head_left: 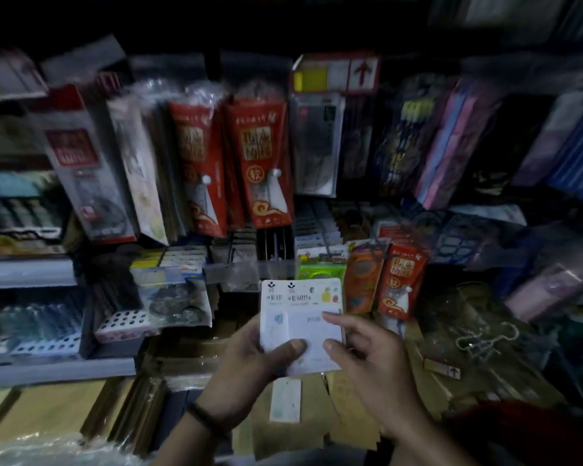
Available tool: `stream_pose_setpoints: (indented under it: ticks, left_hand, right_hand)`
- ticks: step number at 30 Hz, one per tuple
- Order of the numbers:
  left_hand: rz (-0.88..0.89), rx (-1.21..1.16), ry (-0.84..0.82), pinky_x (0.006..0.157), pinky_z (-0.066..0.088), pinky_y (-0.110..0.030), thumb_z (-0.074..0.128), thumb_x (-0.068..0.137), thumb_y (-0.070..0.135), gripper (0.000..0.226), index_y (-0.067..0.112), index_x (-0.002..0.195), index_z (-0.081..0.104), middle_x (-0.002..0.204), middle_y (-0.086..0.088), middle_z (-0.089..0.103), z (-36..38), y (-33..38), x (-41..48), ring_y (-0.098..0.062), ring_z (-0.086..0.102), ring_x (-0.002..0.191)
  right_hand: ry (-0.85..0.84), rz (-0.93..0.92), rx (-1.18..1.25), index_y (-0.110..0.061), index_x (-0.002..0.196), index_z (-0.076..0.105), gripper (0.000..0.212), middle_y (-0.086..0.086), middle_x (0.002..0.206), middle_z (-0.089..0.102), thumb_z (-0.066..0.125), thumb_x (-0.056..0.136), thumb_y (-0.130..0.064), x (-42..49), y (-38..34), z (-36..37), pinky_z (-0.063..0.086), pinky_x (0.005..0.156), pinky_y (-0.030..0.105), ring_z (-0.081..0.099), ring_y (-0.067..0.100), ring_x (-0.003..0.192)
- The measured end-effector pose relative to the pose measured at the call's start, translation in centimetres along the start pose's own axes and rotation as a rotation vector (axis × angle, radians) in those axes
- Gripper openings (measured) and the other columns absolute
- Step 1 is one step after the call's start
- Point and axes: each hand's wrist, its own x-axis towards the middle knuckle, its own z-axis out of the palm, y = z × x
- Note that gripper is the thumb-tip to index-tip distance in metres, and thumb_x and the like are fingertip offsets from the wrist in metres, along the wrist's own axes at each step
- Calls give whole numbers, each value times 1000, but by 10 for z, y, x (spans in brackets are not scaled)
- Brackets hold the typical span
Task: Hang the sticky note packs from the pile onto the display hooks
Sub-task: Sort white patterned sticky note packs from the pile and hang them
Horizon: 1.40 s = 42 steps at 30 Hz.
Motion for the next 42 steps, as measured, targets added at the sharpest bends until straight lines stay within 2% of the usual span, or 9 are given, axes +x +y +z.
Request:
stream_pose_setpoints:
  ticks: [4, 7, 11, 14, 18, 22, 29, 35, 42]
  left_hand:
    - [153, 43, 15, 94, 62, -47, 74, 96, 3, 47, 14, 140, 64, 133, -12, 75, 18, 60, -3, -35, 74, 119]
    - [237, 39, 42, 102, 58, -49, 66, 101, 7, 40, 14, 140, 65, 135, -11, 74, 33, 102, -2, -33, 72, 124]
    - [310, 38, 42, 107, 53, -57, 59, 105, 12, 38, 18, 143, 63, 139, -9, 72, 47, 162, 0, -34, 70, 127]
    - [350, 52, 22, 96, 60, -58, 60, 105, 13, 37, 23, 140, 65, 135, -5, 74, 52, 208, 1, -34, 73, 121]
    - [429, 146, 15, 91, 65, -44, 60, 103, 0, 38, 16, 136, 68, 131, -8, 76, 51, 261, 7, -31, 75, 119]
    - [544, 233, 70, 96, 63, -42, 59, 99, -12, 45, 15, 134, 69, 128, -9, 78, 45, 307, 22, -30, 73, 121]
    - [728, 365, 242, 86, 66, -39, 65, 100, -1, 70, 38, 155, 44, 129, 5, 76, 36, 361, 31, -16, 75, 116]
    - [801, 437, 291, 68, 64, -25, 64, 101, 1, 87, 51, 162, 26, 109, 24, 78, 43, 375, 45, -1, 77, 101]
    - [860, 448, 290, 87, 66, -39, 63, 102, 5, 95, 76, 149, 21, 129, 11, 72, 48, 383, 51, -7, 74, 113]
  right_hand:
    - [-17, -104, -29, -51, 126, 73, 46, 36, 93, 68, 81, 95, -18, 13, -58, -17, 46, 66, 40, 63, 60, 84]
    - [-4, -183, -16, -50, 126, 74, 49, 35, 103, 69, 80, 95, -13, 28, -100, -29, 46, 69, 40, 63, 61, 87]
    - [21, -269, 13, -40, 120, 79, 48, -7, 117, 80, 75, 96, 1, 50, -162, -45, 57, 85, 31, 76, 30, 105]
    - [45, -324, 34, -38, 120, 78, 48, -24, 131, 72, 73, 96, 3, 66, -204, -53, 58, 102, 28, 66, -3, 123]
    - [133, -427, 57, -34, 117, 79, 49, -22, 124, 76, 73, 93, 9, 100, -245, -61, 56, 108, 34, 67, 0, 125]
    - [194, -496, 124, -28, 113, 78, 52, -23, 115, 78, 67, 92, 18, 138, -288, -66, 54, 108, 26, 69, -6, 115]
    - [291, -576, 55, -29, 127, 76, 50, -19, 134, 69, 66, 97, 9, 207, -333, -67, 49, 99, 7, 58, -20, 120]
    - [335, -625, 132, -25, 127, 78, 49, -36, 116, 67, 66, 96, 11, 236, -359, -52, 47, 104, 8, 57, -27, 112]
    - [347, -571, 146, -30, 125, 77, 50, -32, 121, 68, 67, 96, 8, 258, -359, -51, 49, 110, 18, 59, -17, 119]
